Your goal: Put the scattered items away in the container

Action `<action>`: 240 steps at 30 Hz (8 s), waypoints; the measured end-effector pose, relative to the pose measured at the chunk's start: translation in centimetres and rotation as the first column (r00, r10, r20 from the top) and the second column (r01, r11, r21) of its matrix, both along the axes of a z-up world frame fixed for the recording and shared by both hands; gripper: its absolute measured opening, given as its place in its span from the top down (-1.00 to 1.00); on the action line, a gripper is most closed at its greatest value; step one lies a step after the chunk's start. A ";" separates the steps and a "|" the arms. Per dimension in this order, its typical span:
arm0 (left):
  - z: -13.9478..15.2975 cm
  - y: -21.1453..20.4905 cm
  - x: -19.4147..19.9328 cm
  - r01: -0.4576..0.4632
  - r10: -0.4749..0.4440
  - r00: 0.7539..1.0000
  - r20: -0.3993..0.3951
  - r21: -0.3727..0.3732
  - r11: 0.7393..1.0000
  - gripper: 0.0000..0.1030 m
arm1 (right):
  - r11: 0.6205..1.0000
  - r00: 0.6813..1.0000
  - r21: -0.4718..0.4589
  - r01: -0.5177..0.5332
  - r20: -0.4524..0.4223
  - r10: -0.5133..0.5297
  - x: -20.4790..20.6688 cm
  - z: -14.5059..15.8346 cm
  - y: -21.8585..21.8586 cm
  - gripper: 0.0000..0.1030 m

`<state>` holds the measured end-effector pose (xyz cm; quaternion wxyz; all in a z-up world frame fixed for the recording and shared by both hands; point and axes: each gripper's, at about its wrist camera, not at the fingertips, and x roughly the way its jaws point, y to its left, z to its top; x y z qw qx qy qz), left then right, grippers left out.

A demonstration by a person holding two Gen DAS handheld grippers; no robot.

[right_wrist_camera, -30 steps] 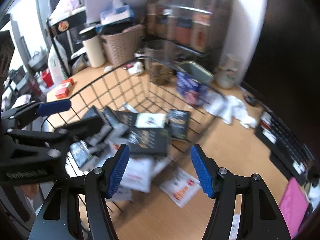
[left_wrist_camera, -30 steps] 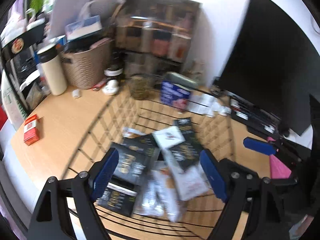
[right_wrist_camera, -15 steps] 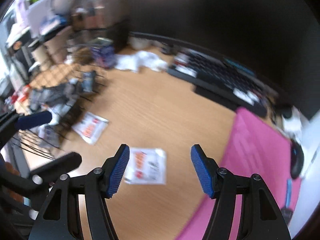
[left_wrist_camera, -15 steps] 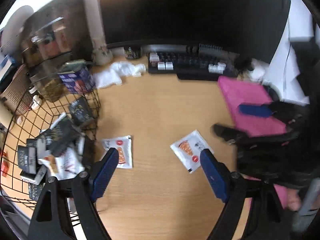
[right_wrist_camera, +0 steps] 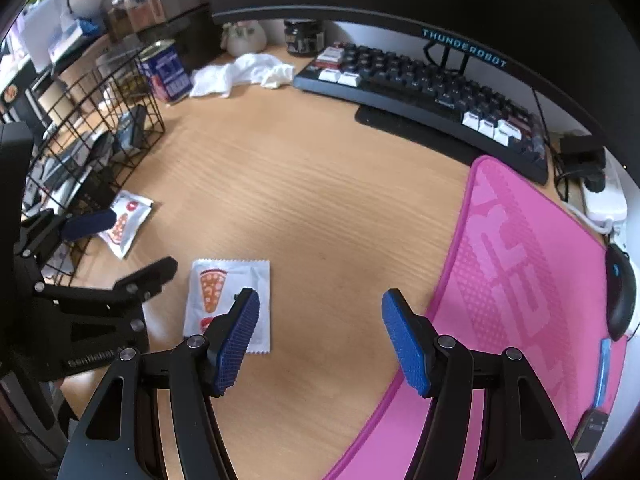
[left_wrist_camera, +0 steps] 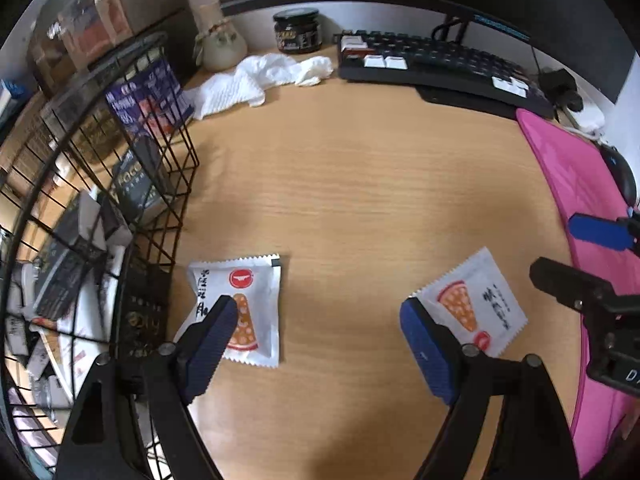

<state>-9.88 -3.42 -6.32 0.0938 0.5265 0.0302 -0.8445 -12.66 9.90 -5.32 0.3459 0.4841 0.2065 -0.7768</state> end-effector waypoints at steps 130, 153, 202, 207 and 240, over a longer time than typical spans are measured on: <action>-1.4 1.6 -6.7 0.030 -0.025 0.999 -0.036 0.143 0.989 -0.96 | 1.000 1.000 0.013 -0.025 0.019 0.025 -0.8 -1.4 0.1 0.31; 0.6 2.2 -3.4 0.100 -0.098 0.995 -0.019 0.125 0.987 0.68 | 0.999 0.999 0.023 -0.045 -0.014 0.045 2.1 -1.7 0.5 0.93; 12.6 -18.2 12.3 -0.253 0.221 0.929 -0.296 -0.075 0.965 -0.43 | 0.902 0.925 -0.205 -0.379 -0.112 0.363 16.8 11.2 -21.1 0.24; 13.8 -17.9 13.0 -0.235 0.212 0.916 -0.341 -0.027 0.972 -0.66 | 0.916 0.937 -0.212 -0.339 -0.162 0.309 16.3 12.4 -19.1 -0.16; 12.0 0.9 14.0 0.059 -0.077 0.862 -0.501 -0.053 0.997 -0.94 | 0.955 0.945 -0.259 0.148 -0.248 -0.214 13.9 11.4 7.1 -0.48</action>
